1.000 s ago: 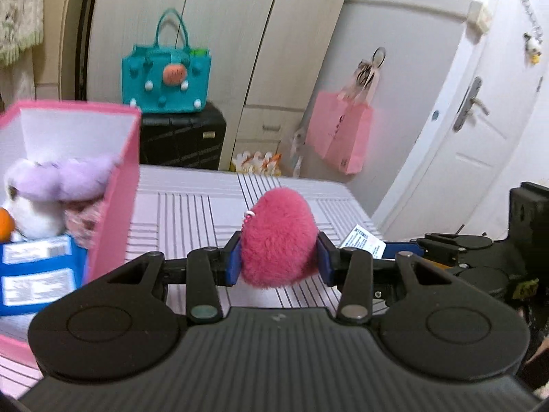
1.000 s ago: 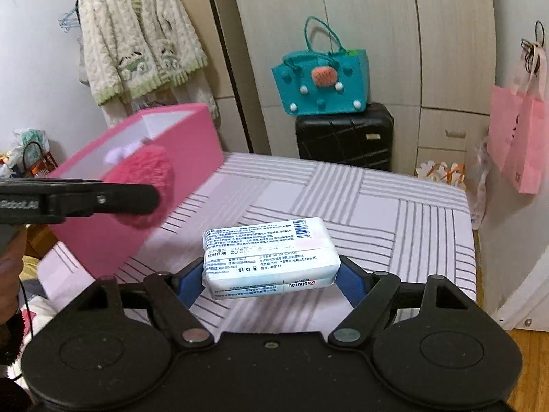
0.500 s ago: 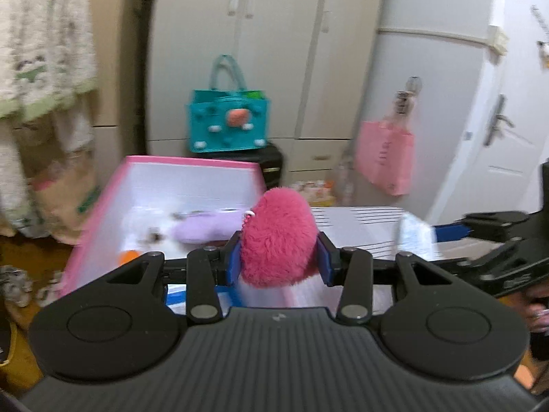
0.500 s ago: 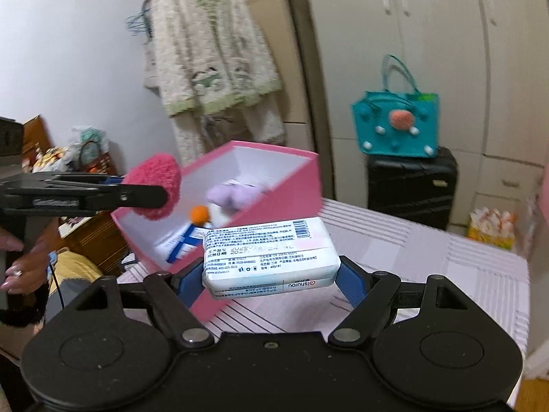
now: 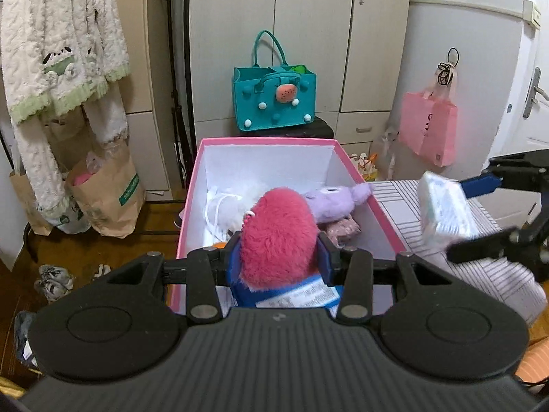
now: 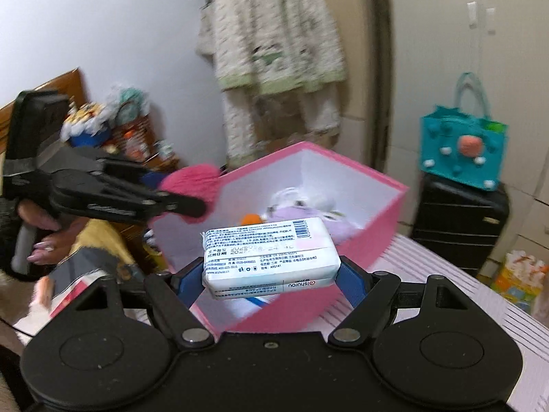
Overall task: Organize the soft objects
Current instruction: 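Carry the pink puff with the left tool while the right tool carries the packet over the box, then open the left tool over the box while the right tool releases the packet into it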
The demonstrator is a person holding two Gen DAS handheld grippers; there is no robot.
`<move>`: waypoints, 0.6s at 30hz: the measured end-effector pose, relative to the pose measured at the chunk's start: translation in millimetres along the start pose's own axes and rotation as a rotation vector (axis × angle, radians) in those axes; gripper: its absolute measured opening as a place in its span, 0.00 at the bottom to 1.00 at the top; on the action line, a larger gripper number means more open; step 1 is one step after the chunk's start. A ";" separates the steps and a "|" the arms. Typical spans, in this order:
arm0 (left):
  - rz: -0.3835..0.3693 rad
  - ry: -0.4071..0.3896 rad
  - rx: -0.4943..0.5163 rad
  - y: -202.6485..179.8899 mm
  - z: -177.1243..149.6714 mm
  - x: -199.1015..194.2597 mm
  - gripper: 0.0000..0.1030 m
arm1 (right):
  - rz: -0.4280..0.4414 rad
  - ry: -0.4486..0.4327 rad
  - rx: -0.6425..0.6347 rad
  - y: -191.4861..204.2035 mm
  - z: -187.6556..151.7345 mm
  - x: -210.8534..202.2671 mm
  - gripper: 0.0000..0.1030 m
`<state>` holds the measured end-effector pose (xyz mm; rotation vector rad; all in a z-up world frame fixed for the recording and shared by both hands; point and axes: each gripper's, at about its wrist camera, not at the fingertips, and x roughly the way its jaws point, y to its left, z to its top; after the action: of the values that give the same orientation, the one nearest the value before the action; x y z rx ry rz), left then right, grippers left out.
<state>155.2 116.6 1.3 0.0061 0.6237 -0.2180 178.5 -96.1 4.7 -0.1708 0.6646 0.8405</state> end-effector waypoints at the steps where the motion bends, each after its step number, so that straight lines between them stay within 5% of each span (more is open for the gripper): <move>1: 0.002 0.000 0.003 1.0 0.6 3.5 0.41 | 0.018 0.017 -0.007 1.7 4.2 7.4 0.81; 11: -0.002 0.083 0.005 20.3 12.8 44.4 0.41 | 0.082 0.232 -0.090 15.5 31.9 87.6 0.81; 18: 0.071 0.039 0.083 18.8 28.9 64.5 0.41 | 0.082 0.377 -0.064 10.4 42.1 133.6 0.81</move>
<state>226.7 120.0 -13.7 0.1120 0.6514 -0.1756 255.1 12.0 -42.1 -0.3674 1.0030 0.9185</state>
